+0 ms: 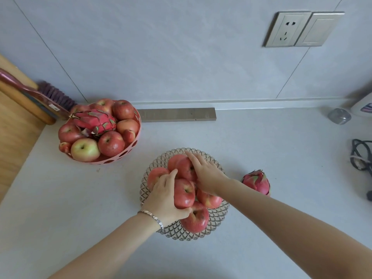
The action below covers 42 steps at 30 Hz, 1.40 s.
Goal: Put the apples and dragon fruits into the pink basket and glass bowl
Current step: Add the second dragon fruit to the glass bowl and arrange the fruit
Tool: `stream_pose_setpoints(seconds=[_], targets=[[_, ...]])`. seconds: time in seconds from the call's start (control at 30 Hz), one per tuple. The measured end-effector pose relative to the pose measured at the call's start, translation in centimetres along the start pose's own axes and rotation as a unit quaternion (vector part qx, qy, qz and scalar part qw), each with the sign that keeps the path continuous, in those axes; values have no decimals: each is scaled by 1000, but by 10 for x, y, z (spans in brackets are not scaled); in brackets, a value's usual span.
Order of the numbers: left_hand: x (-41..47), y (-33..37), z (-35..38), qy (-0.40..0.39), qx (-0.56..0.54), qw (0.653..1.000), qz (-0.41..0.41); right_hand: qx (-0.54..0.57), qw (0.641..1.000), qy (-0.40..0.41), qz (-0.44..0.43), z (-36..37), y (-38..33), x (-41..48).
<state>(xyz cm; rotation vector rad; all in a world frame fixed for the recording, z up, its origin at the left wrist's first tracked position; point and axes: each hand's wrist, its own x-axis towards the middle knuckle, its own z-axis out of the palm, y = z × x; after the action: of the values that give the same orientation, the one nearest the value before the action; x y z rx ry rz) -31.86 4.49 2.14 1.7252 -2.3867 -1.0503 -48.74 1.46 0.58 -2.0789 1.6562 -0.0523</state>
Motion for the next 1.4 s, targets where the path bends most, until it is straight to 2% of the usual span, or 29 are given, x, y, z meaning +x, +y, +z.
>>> stream_pose_setpoints(seconds=[0.1,0.2,0.33,0.4,0.5,0.57,0.63,0.73,0.8,0.93,1.07,1.23,1.4], targets=[[1,3,-3,5,-15,1000,-9,45,999,-12,26,-3,0,-3],[6,11,-9,44,12,999,22,87,995,3,57,-8,7,-9],[15,17,-15,29,83,992,94,87,974,103,185,-26,37,-38],[20,18,-15,-2,110,990,89,81,941,143,296,-27,59,-55],[26,19,-15,-21,81,995,63,137,876,91,453,-13,84,-78],[31,21,-17,-16,20,999,41,197,851,66,482,2,88,-88],[39,23,-20,-7,-10,1000,22,243,831,98,491,12,90,-92],[51,25,-23,0,-10,1000,-21,351,774,153,504,17,91,-90],[58,27,-23,-11,-22,999,-43,391,752,177,501,17,91,-89],[64,31,-21,-3,-43,998,-53,403,755,228,465,3,76,-95],[62,31,-15,33,-141,988,-48,403,789,265,380,-11,53,-97],[61,29,-15,119,-207,968,-79,448,819,197,298,-7,19,-81],[55,17,-26,151,-178,966,-113,409,868,121,253,0,-6,-64]])
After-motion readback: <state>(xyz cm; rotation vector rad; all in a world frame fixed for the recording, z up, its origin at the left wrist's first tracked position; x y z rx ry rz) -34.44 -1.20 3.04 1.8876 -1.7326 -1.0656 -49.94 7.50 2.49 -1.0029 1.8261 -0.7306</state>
